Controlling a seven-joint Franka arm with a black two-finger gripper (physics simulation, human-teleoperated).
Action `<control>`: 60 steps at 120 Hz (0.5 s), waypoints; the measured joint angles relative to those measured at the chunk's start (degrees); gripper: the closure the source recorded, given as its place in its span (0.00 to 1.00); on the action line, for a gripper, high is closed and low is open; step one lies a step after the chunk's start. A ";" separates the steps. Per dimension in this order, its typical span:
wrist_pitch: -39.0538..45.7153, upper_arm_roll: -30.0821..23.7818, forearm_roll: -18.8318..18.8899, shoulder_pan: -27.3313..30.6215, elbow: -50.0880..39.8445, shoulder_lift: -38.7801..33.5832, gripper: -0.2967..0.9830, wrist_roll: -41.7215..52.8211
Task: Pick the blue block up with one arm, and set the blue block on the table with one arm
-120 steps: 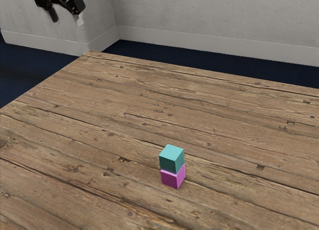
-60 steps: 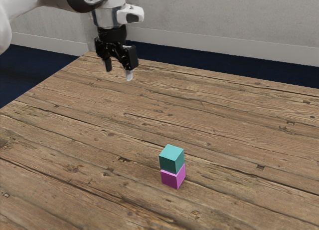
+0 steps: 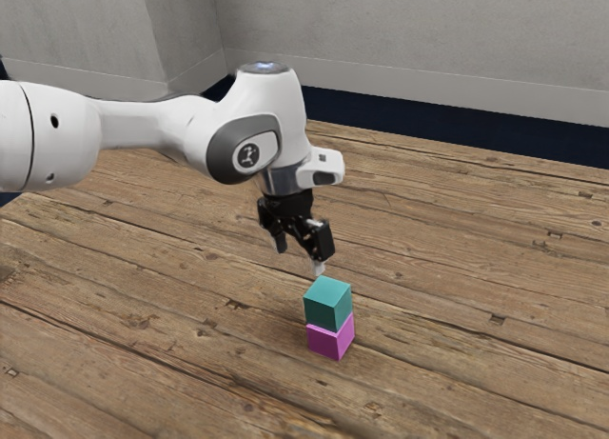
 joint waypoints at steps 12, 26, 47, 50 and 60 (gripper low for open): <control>3.03 0.02 -1.02 -0.22 -1.79 1.12 0.23 -1.84; 5.97 0.15 -2.18 -1.16 -2.57 3.14 0.23 -3.63; 8.20 0.52 -2.56 -1.49 -2.10 5.91 0.23 -5.74; 8.39 0.57 -2.54 -1.56 -1.82 6.37 0.23 -5.99; 8.84 0.63 -2.24 -2.09 -0.97 7.07 0.23 -6.76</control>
